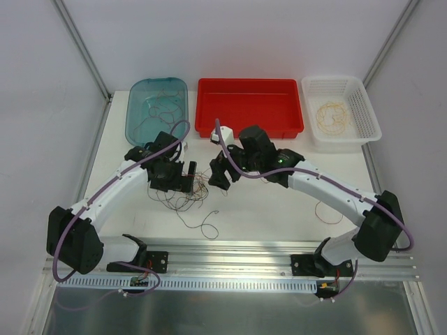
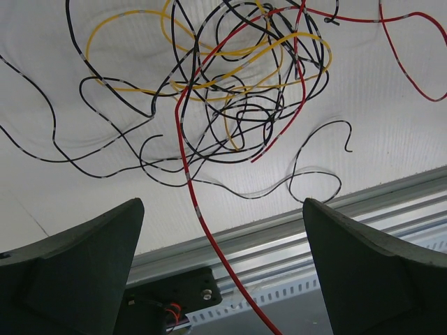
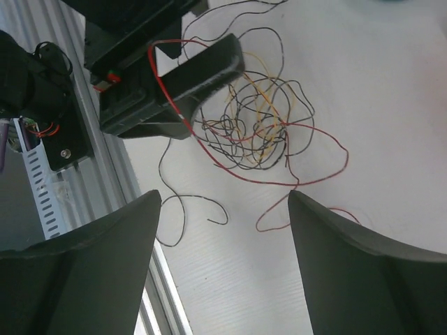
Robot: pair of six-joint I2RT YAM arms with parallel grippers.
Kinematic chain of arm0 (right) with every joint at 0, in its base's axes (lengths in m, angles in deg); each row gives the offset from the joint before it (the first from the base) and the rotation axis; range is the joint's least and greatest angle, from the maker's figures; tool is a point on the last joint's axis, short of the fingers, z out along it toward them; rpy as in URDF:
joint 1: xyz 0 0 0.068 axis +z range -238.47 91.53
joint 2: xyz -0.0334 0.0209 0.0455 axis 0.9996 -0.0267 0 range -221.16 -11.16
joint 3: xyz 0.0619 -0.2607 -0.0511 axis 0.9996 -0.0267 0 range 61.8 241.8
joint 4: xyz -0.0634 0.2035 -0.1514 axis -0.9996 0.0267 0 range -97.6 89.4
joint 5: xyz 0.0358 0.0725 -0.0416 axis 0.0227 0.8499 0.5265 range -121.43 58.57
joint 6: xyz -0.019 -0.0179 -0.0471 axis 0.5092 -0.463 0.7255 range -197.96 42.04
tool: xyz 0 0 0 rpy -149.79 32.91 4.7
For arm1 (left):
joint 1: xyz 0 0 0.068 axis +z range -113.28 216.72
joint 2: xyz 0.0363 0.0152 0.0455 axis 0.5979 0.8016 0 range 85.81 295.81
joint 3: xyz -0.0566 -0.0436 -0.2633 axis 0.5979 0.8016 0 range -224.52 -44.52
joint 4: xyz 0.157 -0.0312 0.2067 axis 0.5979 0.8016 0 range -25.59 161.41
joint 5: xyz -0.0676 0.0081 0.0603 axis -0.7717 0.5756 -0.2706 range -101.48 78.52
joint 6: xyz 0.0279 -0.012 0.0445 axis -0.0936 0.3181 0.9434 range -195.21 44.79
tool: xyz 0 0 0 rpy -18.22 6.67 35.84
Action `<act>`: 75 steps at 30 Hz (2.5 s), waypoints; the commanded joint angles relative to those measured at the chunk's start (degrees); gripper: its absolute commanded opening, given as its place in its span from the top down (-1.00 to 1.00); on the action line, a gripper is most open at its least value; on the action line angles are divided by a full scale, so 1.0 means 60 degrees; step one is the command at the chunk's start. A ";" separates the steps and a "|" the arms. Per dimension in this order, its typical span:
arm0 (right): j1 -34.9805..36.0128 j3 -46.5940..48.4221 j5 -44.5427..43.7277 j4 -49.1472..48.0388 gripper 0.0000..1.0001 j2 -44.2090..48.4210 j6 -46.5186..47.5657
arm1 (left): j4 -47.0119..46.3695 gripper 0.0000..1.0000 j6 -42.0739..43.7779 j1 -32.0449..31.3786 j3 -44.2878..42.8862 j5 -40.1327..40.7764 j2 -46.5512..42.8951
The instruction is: Untangle the cables
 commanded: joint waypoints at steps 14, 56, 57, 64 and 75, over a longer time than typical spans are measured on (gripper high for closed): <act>0.0591 0.0789 0.0046 -0.1333 -0.18 -0.1349 0.0342 | 0.0109 -0.98 0.0153 -0.0281 -0.0142 0.0004 -0.0406; -0.0728 -0.0866 -0.1977 -0.0863 -0.30 -0.1685 -0.4272 | -0.4035 -0.98 -0.3244 -0.0735 0.1881 0.2318 -0.0467; -0.0727 -0.0837 -0.1889 -0.0980 -0.29 -0.1788 -0.4316 | -0.4124 -0.98 -0.3303 -0.0750 0.1837 0.2406 -0.0058; -0.0683 -0.0925 -0.1260 -0.1713 -0.02 -0.2301 -0.4638 | -0.4446 -0.79 -0.4020 -0.0750 0.1456 0.3475 0.1746; -0.1034 -0.1555 -0.3219 0.1136 0.99 0.1033 -0.3453 | -0.4461 0.73 -0.4549 -0.0253 0.2055 0.4033 0.2188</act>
